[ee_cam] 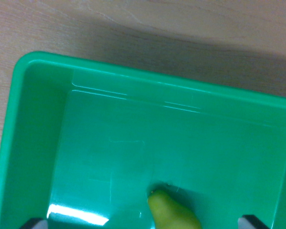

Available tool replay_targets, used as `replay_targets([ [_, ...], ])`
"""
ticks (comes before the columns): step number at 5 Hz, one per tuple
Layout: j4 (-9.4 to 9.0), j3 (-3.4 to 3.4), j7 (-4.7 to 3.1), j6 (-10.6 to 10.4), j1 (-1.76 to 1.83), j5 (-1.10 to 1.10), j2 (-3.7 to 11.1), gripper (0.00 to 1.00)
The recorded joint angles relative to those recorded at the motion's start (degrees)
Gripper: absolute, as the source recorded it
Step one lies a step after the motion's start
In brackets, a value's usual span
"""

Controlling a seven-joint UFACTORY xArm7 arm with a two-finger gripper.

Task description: Pick fruit

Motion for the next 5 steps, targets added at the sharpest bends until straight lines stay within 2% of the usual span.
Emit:
replay_targets([
  [1,0.00,0.00,0.00,0.00,0.00,0.00,0.00,0.00],
  [2,-1.91,-0.31,-1.23,-1.89,-0.13,-0.10,0.20,0.00],
  [3,-1.91,-0.31,-1.23,-1.89,-0.13,-0.10,0.20,0.00],
  [4,-4.08,-0.65,-2.63,-4.05,-0.27,-0.22,0.43,0.00],
  [5,-4.08,-0.65,-2.63,-4.05,-0.27,-0.22,0.43,0.00],
])
